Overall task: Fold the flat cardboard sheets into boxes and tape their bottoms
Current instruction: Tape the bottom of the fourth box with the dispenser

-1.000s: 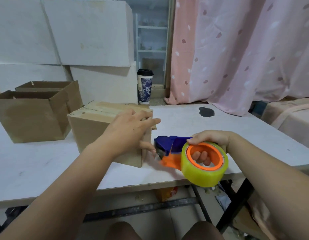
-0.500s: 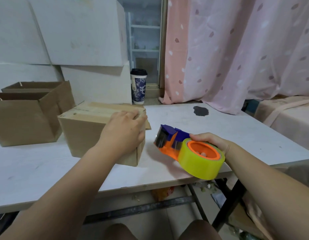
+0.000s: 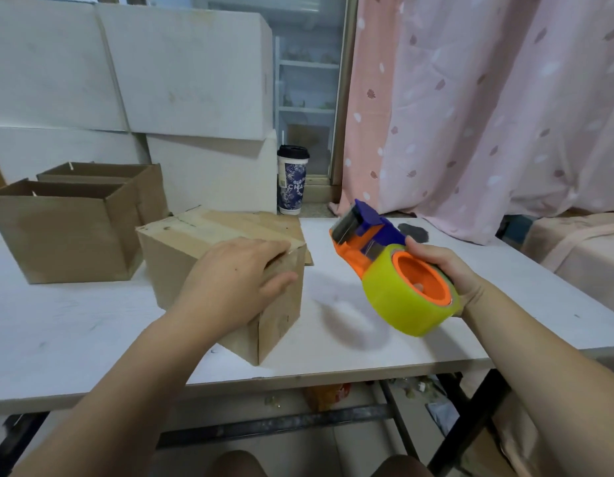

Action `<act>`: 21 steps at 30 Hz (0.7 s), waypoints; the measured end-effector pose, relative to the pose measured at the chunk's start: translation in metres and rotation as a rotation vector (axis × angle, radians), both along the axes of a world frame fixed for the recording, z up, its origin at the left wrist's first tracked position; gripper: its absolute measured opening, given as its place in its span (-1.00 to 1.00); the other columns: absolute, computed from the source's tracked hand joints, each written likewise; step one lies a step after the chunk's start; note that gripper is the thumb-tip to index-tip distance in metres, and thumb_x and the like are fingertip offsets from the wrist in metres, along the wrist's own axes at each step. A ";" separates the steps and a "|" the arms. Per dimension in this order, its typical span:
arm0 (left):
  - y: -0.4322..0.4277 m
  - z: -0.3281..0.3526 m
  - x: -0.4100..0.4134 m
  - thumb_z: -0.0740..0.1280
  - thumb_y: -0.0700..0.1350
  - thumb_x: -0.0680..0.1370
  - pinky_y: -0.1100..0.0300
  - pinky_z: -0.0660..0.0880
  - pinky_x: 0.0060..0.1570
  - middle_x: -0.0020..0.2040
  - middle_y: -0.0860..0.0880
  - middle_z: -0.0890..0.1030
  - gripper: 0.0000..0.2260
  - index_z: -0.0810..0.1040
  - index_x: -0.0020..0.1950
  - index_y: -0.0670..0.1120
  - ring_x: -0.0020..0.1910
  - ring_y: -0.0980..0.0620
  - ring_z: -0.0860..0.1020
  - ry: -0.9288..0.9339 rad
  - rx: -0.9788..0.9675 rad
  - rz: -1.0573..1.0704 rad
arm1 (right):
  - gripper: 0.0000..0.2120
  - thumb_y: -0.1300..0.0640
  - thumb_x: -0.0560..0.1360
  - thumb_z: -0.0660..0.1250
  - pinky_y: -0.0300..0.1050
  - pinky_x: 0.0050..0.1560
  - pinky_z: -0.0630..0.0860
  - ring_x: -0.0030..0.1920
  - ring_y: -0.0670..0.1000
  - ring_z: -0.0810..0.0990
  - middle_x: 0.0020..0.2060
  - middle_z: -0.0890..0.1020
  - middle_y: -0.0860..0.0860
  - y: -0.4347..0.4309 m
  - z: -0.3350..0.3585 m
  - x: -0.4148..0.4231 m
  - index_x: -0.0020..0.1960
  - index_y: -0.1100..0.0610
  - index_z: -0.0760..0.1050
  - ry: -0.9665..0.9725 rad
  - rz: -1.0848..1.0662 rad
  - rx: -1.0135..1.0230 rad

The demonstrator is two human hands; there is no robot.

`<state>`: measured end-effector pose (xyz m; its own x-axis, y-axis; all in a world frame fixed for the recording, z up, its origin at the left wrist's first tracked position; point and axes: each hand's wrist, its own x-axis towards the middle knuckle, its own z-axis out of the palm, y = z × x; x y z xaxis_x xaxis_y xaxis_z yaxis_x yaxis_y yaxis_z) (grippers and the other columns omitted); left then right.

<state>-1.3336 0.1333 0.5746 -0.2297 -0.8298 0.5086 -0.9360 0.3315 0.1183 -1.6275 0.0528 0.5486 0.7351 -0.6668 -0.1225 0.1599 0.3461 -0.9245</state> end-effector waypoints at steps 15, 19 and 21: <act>0.024 -0.007 0.028 0.30 -0.18 0.55 0.36 0.13 0.29 0.28 0.20 0.45 -0.68 0.51 0.24 0.15 0.25 0.14 0.34 0.188 0.048 -0.272 | -0.64 -0.18 0.32 0.51 -0.27 -0.37 0.32 -0.44 -0.14 0.43 -0.36 0.52 -0.03 0.011 0.037 0.044 -0.17 0.12 0.63 -0.100 0.057 -0.112; 0.020 -0.016 0.025 0.33 -0.24 0.53 0.48 0.16 0.13 0.06 0.04 0.52 -0.71 0.58 0.21 0.01 0.07 0.08 0.38 0.260 -0.039 -0.225 | -0.54 -0.18 0.15 0.60 -0.24 -0.41 0.34 -0.46 -0.09 0.35 -0.40 0.46 0.00 0.016 0.051 0.050 -0.18 0.12 0.58 0.037 -0.183 -0.325; 0.020 -0.018 0.022 0.34 -0.23 0.53 0.51 0.17 0.10 0.00 0.08 0.52 -0.72 0.58 0.22 -0.04 0.03 0.10 0.40 0.280 -0.050 -0.205 | -0.67 -0.07 0.29 0.49 -0.24 -0.41 0.38 -0.43 -0.06 0.36 -0.38 0.46 0.01 0.019 0.059 0.055 -0.08 0.11 0.54 0.098 -0.257 -0.445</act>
